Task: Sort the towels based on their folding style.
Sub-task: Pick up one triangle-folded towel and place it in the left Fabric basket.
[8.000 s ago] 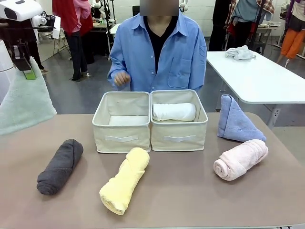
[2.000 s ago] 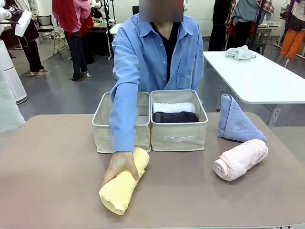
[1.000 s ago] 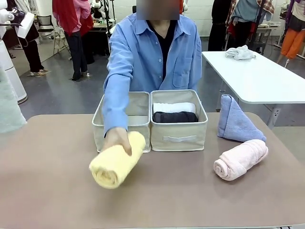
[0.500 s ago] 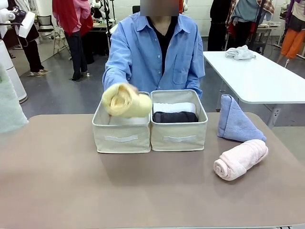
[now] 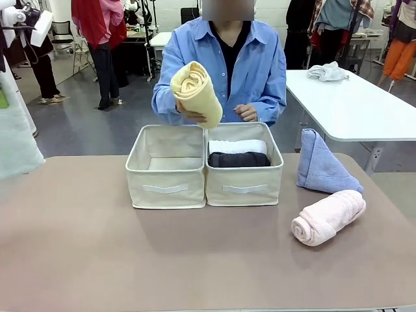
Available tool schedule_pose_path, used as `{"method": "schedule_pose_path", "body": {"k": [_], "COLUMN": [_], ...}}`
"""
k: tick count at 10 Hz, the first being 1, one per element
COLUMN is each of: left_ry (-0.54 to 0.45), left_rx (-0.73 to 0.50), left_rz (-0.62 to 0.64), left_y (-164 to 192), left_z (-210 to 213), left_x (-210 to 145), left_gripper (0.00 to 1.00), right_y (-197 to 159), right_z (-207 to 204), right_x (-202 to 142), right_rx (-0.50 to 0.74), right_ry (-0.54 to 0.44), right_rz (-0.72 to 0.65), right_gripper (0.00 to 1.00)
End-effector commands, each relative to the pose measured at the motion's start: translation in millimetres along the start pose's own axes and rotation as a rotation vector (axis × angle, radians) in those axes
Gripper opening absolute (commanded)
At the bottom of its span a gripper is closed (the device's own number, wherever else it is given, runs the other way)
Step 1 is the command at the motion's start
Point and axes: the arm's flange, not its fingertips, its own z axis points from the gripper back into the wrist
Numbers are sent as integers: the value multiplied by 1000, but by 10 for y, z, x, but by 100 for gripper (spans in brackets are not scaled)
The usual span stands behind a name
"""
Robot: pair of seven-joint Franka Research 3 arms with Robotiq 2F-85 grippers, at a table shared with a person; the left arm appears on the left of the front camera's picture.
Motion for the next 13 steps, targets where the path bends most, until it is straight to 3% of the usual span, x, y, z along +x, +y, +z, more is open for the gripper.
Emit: {"method": "schedule_pose_path", "body": {"k": [1, 6, 13], "left_ry": [-7, -56, -35], "left_rx": [27, -21, -11], "left_rz": [-36, -122, -112], "left_y": [167, 415, 348], "left_z": [89, 82, 13], "left_x": [183, 880, 851], "left_gripper": [17, 17, 17], "right_y": [7, 7, 7], "right_z": [-6, -6, -6], "right_x": [-7, -7, -7], "right_rx": [13, 13, 13], "right_ry": [-11, -11, -11], "right_rz": [9, 9, 9], "right_gripper": [100, 100, 100]}}
